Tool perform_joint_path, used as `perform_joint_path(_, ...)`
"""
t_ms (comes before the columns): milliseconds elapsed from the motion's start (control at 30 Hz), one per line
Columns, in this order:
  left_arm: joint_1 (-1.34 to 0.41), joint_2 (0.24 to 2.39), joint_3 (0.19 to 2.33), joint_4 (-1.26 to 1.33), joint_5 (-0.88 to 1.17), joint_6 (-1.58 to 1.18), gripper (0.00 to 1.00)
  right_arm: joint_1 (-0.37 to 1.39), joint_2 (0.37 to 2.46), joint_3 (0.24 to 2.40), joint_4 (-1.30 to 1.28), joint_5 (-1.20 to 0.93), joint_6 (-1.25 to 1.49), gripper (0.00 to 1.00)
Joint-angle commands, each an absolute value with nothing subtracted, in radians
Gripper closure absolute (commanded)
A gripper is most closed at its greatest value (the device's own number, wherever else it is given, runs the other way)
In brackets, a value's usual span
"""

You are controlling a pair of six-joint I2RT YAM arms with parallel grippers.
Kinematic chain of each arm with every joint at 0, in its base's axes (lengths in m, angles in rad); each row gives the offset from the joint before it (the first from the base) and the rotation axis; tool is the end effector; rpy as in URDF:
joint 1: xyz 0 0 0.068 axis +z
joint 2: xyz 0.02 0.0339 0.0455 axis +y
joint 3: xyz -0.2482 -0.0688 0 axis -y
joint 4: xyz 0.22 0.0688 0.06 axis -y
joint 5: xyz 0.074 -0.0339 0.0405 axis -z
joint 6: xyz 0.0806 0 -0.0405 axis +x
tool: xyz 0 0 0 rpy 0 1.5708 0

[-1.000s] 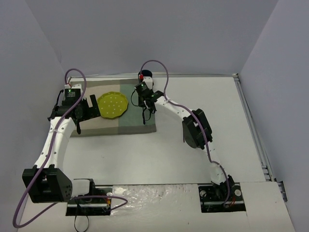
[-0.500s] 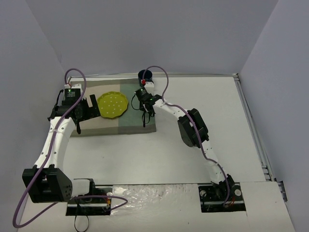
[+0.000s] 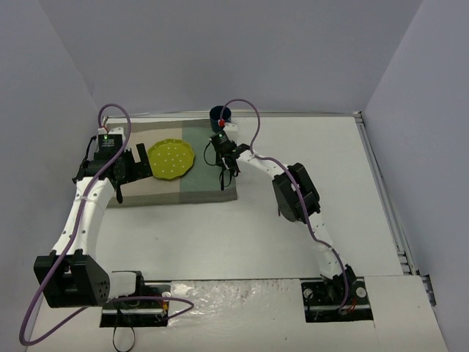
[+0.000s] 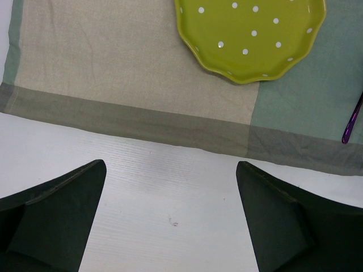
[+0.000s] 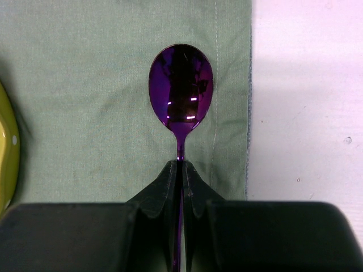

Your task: Set the dinner table for one person

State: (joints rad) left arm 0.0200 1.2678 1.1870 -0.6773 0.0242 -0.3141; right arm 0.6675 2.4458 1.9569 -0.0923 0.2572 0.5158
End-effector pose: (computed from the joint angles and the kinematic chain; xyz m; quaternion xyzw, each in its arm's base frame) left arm 0.2823 0.0037 0.2862 -0.1480 0.9065 -0.0689 0.3893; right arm 0.4524 0.3305 0.1388 -0.0054 0.8749 0.1690 0.4538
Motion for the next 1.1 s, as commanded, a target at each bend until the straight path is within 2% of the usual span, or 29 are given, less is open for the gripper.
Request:
perform_joint_path(0,0.026,1.246,1.206,-0.663,0.009,-0.300,0.03,0.649,2.413,1.966,-0.140,0.266,0.446,1.00)
perform_joint_path(467,0.025,1.250,1.204,-0.663,0.010,-0.298,0.03,0.662,2.443,1.980,-0.143,0.232,0.402,0.99)
perform_joint_path(567,0.026,1.252,1.205,-0.664,0.009,-0.299,0.03,0.660,2.441,1.976,-0.141,0.228,0.417,0.90)
perform_joint_path(633,0.026,1.253,1.204,-0.664,0.010,-0.299,0.03,0.660,2.434,1.969,-0.140,0.227,0.430,0.77)
perform_joint_path(767,0.026,1.255,1.206,-0.665,0.010,-0.299,0.03,0.659,2.400,1.962,-0.140,0.225,0.438,0.62)
perform_joint_path(933,0.026,1.253,1.204,-0.666,0.011,-0.299,0.03,0.657,2.284,1.924,-0.140,0.185,0.417,0.57)
perform_joint_path(1067,0.026,1.253,1.207,-0.666,0.009,-0.301,0.03,0.644,2.128,1.806,-0.128,0.192,0.378,0.55)
